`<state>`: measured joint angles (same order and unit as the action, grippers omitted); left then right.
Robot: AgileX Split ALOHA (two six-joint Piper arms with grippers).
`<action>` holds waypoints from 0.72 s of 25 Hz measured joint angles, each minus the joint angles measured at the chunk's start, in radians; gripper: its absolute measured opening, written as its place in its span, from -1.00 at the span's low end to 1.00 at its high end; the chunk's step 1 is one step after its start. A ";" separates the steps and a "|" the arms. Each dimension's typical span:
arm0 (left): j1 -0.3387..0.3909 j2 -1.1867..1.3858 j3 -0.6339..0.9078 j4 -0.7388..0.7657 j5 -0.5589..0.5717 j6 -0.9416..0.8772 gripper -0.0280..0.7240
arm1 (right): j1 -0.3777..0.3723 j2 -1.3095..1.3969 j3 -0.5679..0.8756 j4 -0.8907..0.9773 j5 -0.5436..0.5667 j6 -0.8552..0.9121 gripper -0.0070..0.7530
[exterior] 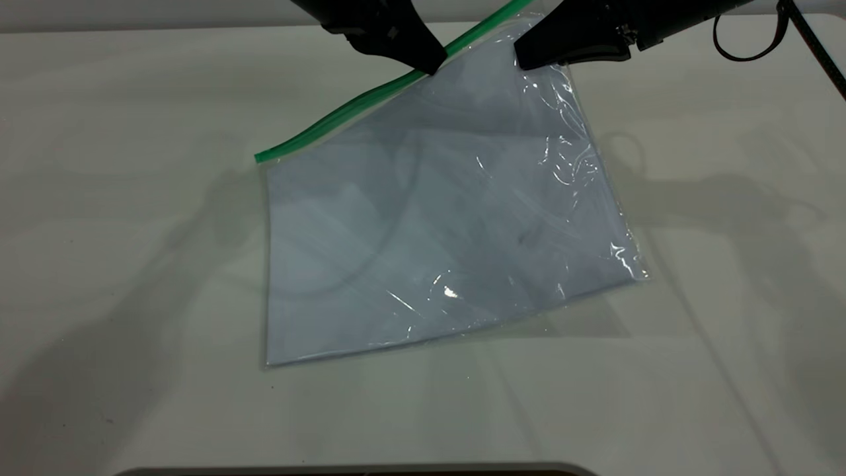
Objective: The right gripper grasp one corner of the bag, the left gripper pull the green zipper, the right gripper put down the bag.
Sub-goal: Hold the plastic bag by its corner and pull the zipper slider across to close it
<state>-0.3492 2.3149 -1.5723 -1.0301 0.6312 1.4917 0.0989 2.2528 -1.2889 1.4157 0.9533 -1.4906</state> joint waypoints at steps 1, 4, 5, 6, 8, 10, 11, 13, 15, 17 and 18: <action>0.003 0.000 0.000 0.011 -0.003 0.001 -0.73 | 0.000 0.000 0.000 0.005 0.000 -0.003 -0.89; 0.019 0.000 0.000 0.044 -0.004 -0.002 -0.73 | 0.000 0.000 0.000 0.023 0.000 -0.010 -0.89; 0.027 0.000 0.000 0.052 -0.001 -0.004 -0.73 | 0.000 0.000 0.000 0.032 0.000 -0.012 -0.89; 0.034 0.000 0.002 0.058 0.000 -0.008 -0.73 | 0.000 0.000 0.000 0.038 0.000 -0.013 -0.89; 0.045 0.000 0.004 0.079 0.004 -0.017 -0.73 | 0.000 0.000 0.000 0.045 0.000 -0.014 -0.89; 0.059 0.004 0.005 0.100 0.011 -0.030 -0.73 | 0.000 0.000 0.000 0.053 0.000 -0.015 -0.89; 0.066 0.009 0.005 0.106 0.015 -0.035 -0.73 | 0.000 0.000 0.000 0.058 0.000 -0.017 -0.89; 0.081 0.019 0.005 0.118 0.021 -0.048 -0.72 | 0.000 0.000 0.000 0.062 0.000 -0.021 -0.89; 0.096 0.031 0.005 0.135 0.027 -0.060 -0.72 | 0.000 0.000 0.000 0.065 -0.001 -0.021 -0.89; 0.110 0.043 0.005 0.161 0.030 -0.084 -0.72 | 0.000 0.000 0.000 0.066 -0.003 -0.022 -0.89; 0.118 0.051 0.005 0.175 0.031 -0.094 -0.72 | 0.000 0.000 0.000 0.066 -0.003 -0.023 -0.89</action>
<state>-0.2309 2.3658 -1.5676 -0.8549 0.6625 1.3976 0.0989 2.2528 -1.2889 1.4819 0.9505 -1.5140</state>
